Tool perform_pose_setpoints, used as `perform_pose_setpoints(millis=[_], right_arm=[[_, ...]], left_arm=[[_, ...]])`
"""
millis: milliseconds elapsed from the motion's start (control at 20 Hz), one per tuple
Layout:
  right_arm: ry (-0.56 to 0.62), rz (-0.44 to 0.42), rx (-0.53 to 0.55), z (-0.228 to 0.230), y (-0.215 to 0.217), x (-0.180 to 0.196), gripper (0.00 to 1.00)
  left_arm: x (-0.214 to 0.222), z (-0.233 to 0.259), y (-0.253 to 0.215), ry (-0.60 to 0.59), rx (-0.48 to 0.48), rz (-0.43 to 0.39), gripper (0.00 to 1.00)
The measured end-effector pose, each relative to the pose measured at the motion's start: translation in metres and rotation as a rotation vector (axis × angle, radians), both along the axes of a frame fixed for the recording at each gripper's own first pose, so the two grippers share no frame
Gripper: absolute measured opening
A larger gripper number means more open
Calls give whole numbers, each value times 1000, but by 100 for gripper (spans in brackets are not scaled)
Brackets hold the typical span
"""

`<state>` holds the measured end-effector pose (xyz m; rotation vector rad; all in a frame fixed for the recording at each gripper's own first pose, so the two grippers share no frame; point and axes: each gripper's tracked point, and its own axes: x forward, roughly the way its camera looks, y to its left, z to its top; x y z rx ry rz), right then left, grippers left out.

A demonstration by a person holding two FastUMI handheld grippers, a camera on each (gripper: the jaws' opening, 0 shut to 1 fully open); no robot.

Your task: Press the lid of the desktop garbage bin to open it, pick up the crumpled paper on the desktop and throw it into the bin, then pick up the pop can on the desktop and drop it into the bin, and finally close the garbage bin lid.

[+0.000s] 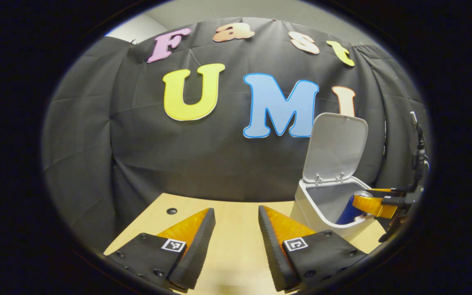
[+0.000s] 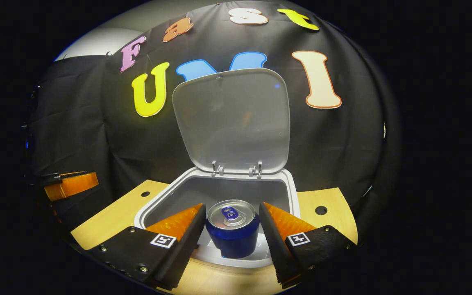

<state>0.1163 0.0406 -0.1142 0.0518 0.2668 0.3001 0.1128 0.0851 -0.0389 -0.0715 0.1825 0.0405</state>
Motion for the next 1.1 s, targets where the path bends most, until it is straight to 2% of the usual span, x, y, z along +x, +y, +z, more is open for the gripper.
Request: perform_pose_setpoints(millis=[1100], right_arm=[[-12, -25, 20, 7, -8, 2, 84]], left_arm=[[6, 4, -12, -8, 9, -23, 72]])
